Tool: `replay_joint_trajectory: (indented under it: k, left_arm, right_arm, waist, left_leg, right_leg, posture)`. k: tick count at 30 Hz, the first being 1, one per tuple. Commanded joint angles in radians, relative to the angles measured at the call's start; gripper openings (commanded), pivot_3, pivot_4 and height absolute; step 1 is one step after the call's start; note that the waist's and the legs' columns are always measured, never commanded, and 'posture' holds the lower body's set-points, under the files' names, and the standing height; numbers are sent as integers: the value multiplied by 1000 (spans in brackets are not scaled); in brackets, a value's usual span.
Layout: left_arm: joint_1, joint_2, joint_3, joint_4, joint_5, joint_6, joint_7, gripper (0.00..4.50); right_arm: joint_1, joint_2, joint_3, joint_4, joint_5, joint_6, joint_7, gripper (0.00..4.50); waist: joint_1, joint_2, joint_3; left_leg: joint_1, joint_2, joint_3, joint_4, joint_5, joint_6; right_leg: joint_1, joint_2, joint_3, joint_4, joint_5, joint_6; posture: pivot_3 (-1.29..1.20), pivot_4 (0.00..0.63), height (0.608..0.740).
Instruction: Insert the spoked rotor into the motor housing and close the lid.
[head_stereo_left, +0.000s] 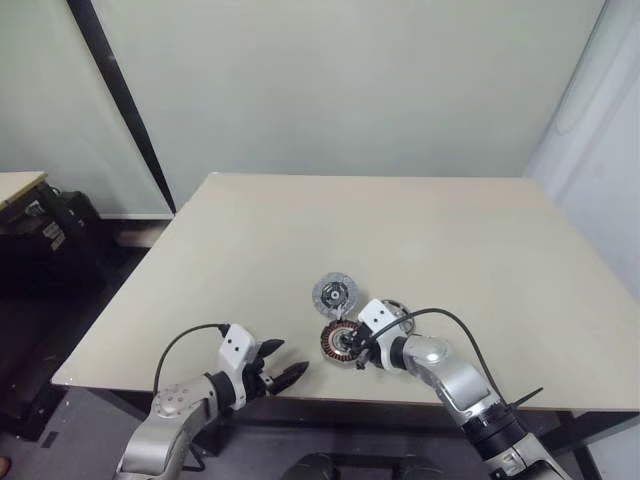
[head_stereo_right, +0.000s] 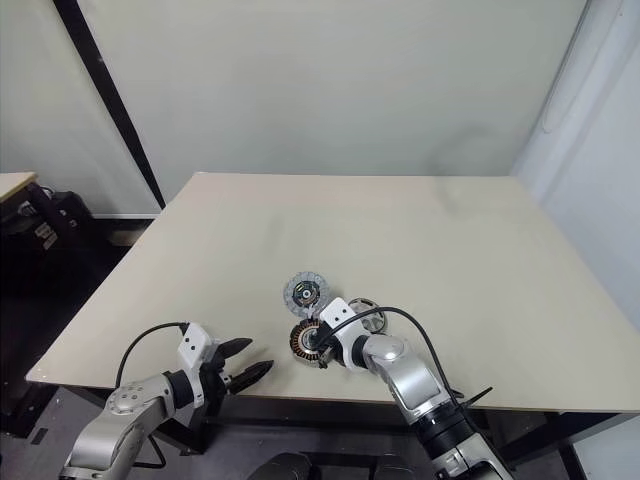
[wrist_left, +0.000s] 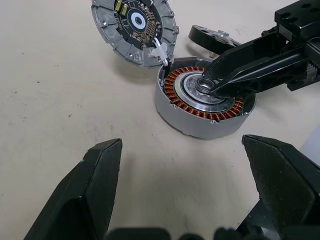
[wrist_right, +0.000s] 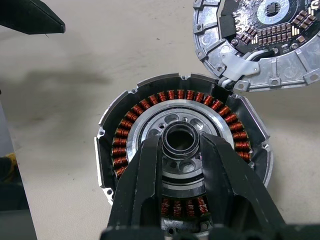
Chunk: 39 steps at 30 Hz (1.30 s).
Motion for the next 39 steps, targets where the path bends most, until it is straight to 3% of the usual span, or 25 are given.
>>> replay_joint_trajectory:
  k: [1,5,12,15,22,39]
  left_arm:
    - [-10,-1,3,-41,1,-19,3,4135]
    - [-9,-3,2,-39,4,-21,2,4135]
    - [-12,-7,1,-33,5,-23,2,4135]
    - [-16,-7,1,-30,5,-23,1,4135]
    - [-19,-7,1,-30,6,-22,2,4135]
    - [1,-2,4,-47,3,-18,2,4135]
  right_arm:
    - [0,-1,-4,-17,7,11,15,1774]
    - [4,12,-23,-47,27,33,19,3110]
    - [1,23,-48,-144,77,101,29,3110]
    - [0,26,-49,-141,74,102,16,2495]
    - [-2,19,-21,-100,44,84,1,45]
    - [-38,33,13,-76,-53,104,-90,16]
  waist:
    - [0,0,0]
    - [0,0,0]
    - [0,0,0]
    - [0,0,0]
    - [0,0,0]
    - [0,0,0]
  left_leg:
    - [0,0,0,0,0,0]
    - [0,0,0,0,0,0]
    - [0,0,0,0,0,0]
    - [0,0,0,0,0,-1]
    - [0,0,0,0,0,-1]
    - [0,0,0,0,0,-1]
  right_leg:
    - [0,0,0,0,0,0]
    - [0,0,0,0,0,0]
    - [0,0,0,0,0,0]
    - [0,0,0,0,0,0]
    - [0,0,0,0,0,0]
    - [-1,0,0,0,0,0]
  posture:
    - [0,0,740]
    - [0,0,740]
    - [0,0,740]
    - [0,0,740]
    - [0,0,740]
    - [0,0,740]
